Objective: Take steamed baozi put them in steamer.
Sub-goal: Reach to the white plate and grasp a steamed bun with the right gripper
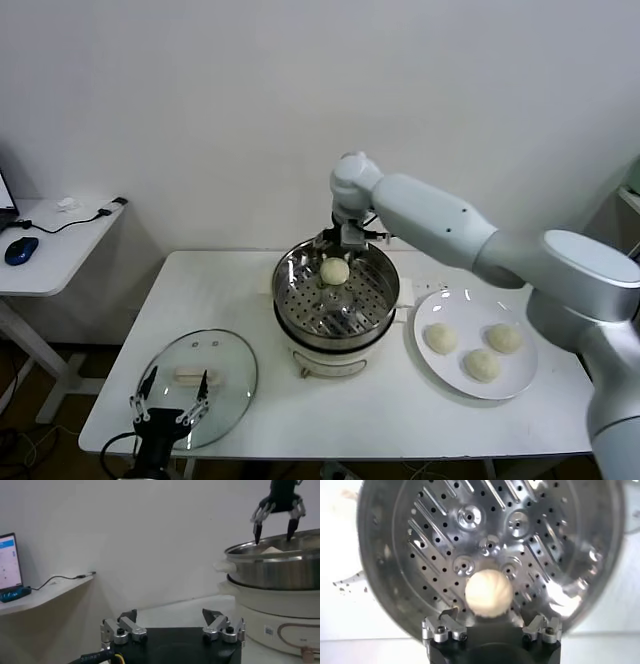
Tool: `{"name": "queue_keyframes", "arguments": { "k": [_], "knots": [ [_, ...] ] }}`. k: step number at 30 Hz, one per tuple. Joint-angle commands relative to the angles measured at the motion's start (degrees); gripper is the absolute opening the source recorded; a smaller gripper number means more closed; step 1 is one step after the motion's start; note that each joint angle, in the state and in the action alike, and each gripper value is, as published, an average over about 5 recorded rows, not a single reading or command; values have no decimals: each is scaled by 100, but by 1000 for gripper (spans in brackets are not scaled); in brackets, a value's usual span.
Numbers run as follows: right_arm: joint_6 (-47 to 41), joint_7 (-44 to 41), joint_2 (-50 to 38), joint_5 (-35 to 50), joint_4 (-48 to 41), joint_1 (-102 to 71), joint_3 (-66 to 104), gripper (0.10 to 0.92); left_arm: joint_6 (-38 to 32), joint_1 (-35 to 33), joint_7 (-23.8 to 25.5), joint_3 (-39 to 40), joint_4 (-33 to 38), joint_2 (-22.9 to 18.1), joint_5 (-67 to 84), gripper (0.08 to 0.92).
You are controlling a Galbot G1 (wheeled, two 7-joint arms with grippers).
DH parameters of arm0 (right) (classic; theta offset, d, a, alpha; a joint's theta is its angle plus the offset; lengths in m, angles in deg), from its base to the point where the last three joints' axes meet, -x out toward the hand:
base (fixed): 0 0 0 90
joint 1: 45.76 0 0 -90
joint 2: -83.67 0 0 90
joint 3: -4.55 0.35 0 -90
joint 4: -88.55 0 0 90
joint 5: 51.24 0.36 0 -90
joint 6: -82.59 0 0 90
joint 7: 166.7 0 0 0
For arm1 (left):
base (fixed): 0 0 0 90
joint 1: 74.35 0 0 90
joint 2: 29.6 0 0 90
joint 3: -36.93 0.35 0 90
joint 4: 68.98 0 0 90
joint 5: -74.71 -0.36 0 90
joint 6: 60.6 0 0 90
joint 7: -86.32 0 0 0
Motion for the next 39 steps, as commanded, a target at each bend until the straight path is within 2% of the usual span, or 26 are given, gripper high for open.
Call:
{"name": "queue_keyframes", "arguments": {
  "k": [1, 5, 12, 16, 21, 29, 39],
  "knots": [
    [-3227, 532, -1805, 4295, 1142, 1847, -2019, 823, 14, -13, 9, 20, 90, 14, -18, 823],
    [-4575, 837, -2619, 5016, 1457, 1987, -2442, 823, 22, -26, 17, 15, 146, 28, 14, 823],
    [-5312, 803, -3520, 5163, 1698, 1380, -2478, 823, 0, -55, 16, 49, 171, 17, 26, 823],
    [-5267, 463, -3672, 4833, 1668, 713, -2216, 823, 38, -79, 2, 57, 188, 13, 28, 823],
    [-5005, 139, -3596, 3804, 1295, -434, -1444, 823, 39, -134, -22, 47, 219, -2, 18, 823],
    [-4819, 135, -3128, 2805, 709, -2096, -88, 823, 40, -172, -27, 45, 196, -9, -11, 823],
    [-4638, 261, -2372, 2480, -109, -2812, 738, 823, 62, -128, -30, 40, 131, -21, -64, 823]
  ]
}}
